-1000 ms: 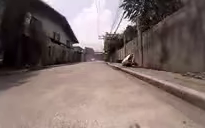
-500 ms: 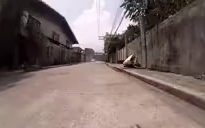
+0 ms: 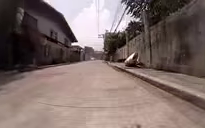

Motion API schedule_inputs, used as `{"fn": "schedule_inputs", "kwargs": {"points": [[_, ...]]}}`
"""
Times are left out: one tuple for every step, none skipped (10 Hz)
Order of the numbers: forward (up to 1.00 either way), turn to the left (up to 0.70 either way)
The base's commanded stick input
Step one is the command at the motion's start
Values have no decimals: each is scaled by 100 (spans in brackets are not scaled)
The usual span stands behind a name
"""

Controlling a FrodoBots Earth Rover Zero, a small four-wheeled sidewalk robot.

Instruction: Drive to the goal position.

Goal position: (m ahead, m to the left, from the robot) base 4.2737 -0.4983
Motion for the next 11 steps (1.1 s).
{"fn": "schedule_inputs", "kwargs": {"points": [[100,6],[100,40],[100,40],[100,40],[100,40],[100,40],[100,40],[100,40],[100,0],[100,0],[100,0]]}}
